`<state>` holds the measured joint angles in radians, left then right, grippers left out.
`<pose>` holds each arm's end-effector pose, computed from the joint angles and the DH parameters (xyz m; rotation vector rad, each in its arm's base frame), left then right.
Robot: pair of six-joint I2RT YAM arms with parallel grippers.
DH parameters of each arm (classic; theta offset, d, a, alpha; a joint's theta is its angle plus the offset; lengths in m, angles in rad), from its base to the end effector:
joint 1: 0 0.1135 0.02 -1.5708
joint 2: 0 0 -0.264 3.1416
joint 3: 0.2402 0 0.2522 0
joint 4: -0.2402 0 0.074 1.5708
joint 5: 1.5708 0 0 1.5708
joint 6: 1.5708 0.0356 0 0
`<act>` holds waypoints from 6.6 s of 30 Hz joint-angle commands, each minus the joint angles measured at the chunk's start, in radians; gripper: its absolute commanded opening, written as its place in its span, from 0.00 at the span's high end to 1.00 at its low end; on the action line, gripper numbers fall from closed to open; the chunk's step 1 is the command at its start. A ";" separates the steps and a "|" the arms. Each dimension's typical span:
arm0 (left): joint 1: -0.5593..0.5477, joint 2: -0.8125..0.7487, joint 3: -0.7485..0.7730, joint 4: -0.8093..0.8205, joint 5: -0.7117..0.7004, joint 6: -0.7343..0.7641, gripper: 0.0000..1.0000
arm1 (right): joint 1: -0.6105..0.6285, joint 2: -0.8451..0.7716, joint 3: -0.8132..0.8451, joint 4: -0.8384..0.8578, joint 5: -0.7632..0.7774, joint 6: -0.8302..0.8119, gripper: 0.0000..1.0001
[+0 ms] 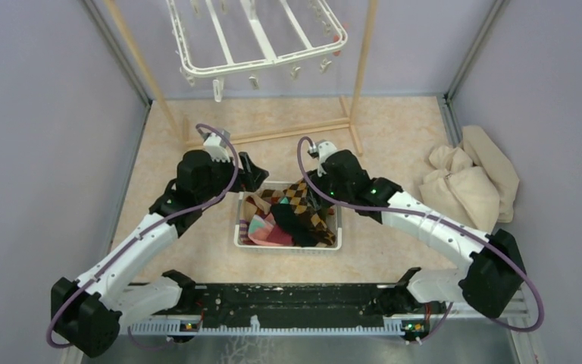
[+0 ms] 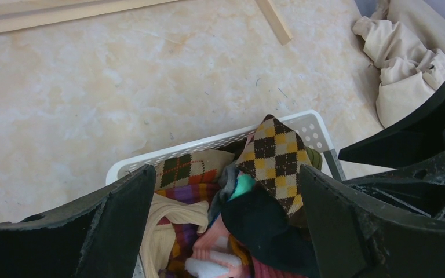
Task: Remove the socks clipped to the hanger
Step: Place the sock in the bin, then adjust the sock in the bin, then reset both arms
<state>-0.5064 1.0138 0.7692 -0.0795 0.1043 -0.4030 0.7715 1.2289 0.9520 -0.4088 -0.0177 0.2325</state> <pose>0.2049 -0.1179 0.3016 0.1744 1.9501 -0.7096 0.1919 0.1875 0.2836 -0.6262 2.2305 0.5462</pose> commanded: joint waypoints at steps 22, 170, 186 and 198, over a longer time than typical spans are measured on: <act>-0.148 0.207 -0.125 0.016 -0.185 -0.064 0.42 | 0.057 0.363 -0.134 0.389 0.003 0.111 0.75; 0.345 -0.256 -0.529 0.626 -0.448 0.386 0.01 | -0.591 -0.413 -0.611 0.786 0.358 -0.077 0.02; 0.461 0.199 -0.646 1.111 -0.320 0.427 0.01 | -0.590 -0.229 -0.917 1.491 0.545 -0.223 0.02; 0.471 0.357 -0.567 1.194 -0.263 0.418 0.01 | -0.590 0.285 -0.960 2.062 0.453 -0.302 0.02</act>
<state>-0.0429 1.3460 0.1745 1.0187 -0.1967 0.0196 0.1864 1.4540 0.0071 1.3884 0.5053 -0.0341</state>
